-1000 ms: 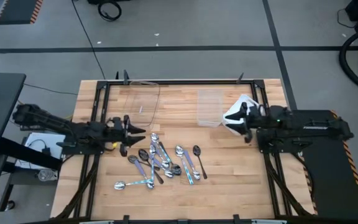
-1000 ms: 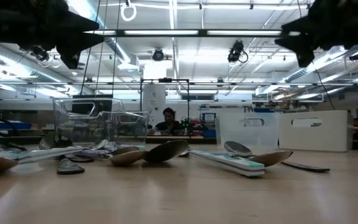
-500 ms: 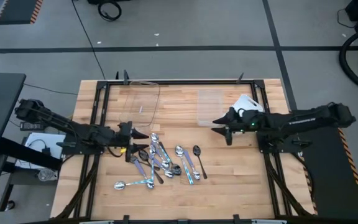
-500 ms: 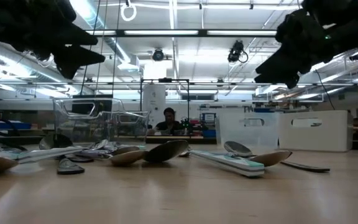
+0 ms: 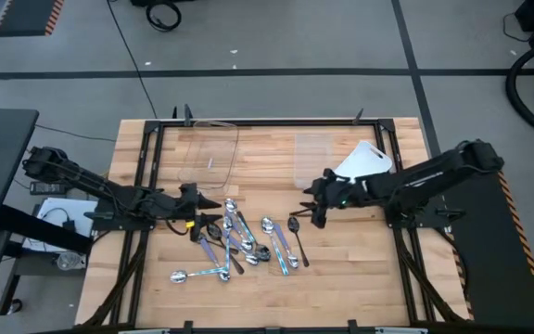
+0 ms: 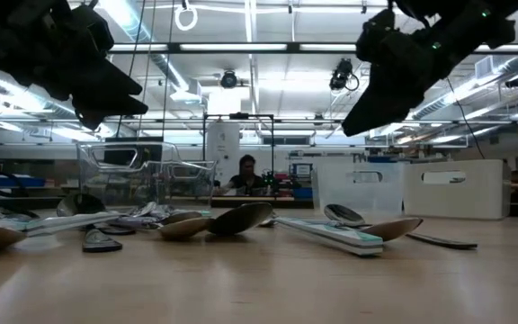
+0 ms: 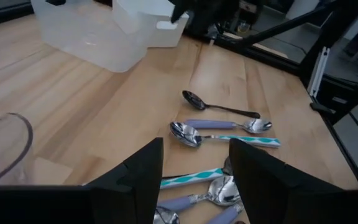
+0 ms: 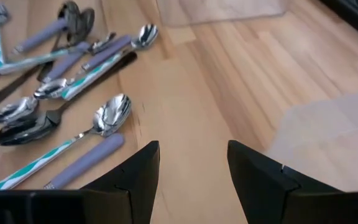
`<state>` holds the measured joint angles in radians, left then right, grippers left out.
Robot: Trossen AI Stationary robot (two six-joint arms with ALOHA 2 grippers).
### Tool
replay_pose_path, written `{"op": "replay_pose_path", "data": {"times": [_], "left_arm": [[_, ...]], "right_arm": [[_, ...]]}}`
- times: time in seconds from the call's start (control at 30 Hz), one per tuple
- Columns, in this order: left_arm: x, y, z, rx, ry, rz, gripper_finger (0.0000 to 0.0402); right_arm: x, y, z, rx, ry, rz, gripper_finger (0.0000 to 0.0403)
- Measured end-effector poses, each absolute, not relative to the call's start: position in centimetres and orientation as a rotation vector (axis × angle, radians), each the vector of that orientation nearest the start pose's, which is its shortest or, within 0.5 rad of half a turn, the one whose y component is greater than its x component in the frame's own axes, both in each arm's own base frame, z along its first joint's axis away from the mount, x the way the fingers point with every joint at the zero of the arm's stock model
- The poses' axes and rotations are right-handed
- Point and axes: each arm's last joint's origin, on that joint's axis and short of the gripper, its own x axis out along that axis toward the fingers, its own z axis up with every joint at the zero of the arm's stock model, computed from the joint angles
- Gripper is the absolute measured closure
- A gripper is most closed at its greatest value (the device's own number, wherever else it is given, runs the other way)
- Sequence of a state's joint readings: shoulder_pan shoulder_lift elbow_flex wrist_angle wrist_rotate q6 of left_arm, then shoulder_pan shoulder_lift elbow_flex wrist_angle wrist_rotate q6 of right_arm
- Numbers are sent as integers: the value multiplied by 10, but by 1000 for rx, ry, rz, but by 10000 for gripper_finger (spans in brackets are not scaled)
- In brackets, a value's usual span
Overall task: Sort silverware by color (type)
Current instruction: Put the black spoon into the transparent white bin
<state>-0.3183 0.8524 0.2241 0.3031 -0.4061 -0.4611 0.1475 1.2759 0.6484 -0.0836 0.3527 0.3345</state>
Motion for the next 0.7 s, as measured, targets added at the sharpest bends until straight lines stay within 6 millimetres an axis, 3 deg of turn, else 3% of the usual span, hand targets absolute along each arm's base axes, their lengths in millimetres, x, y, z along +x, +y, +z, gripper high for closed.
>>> {"op": "replay_pose_path", "data": {"times": [0.33,0.7], "left_arm": [[164,-41,176,-355,283,172,212],[162,-41,170,-336,342,188,212]], "right_arm": [[286,56,199,232,841,-448,204],[323,89,175,406,1053,-597,204]]}}
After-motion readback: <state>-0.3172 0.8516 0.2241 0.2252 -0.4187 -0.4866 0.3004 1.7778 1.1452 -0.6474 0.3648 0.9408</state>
